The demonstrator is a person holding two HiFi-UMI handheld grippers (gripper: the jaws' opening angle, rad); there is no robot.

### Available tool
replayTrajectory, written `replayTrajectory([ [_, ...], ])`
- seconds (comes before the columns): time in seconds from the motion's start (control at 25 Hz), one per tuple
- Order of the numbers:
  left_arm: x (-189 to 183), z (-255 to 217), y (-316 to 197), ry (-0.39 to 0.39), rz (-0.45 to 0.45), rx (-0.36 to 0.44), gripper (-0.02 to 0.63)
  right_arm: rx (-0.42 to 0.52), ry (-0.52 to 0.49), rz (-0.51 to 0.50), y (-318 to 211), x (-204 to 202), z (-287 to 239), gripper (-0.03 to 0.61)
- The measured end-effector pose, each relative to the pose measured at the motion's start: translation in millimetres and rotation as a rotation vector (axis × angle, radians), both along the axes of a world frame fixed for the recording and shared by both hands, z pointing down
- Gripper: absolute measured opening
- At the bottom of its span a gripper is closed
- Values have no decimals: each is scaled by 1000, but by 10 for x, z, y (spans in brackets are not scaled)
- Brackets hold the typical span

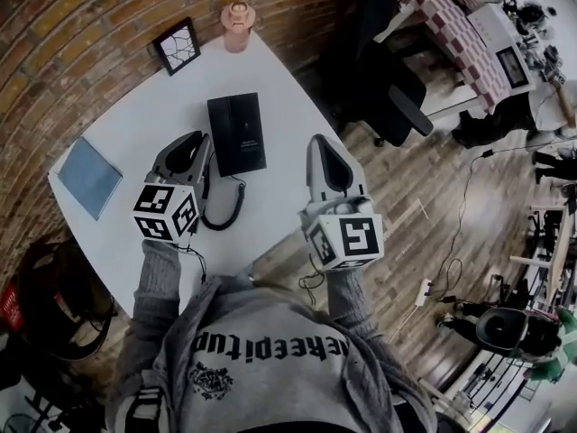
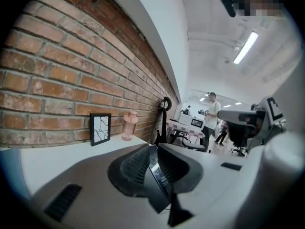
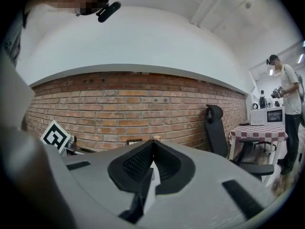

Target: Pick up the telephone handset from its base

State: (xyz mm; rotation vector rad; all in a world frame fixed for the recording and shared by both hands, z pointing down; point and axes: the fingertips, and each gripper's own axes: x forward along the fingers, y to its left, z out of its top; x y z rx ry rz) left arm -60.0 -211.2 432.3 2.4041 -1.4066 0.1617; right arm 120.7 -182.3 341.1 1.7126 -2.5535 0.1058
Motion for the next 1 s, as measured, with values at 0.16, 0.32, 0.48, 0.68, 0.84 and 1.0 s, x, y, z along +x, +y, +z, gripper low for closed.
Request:
replayTrajectory([
  [0.16,17,371,-128,10,36,-91,69,-20,16,7,-53,-14,71,5],
  [0.32,30,686,-244,19,50,-174,103,-41,30,18,-106,3,151,5],
  [0.48,60,938,-340,25,63,-235,123,-62,46,25,-154,31,213,5],
  [0.68,102,1214,-422,56,95,-301,138,-89,63,35,-207,60,314,5],
  [0.84,126,1297,-447,108,146,-320,147,-109,70,46,-245,64,388,5],
  [1.0,144,1303,-459,162,206,-327,147,-122,74,46,-297,35,450,5],
])
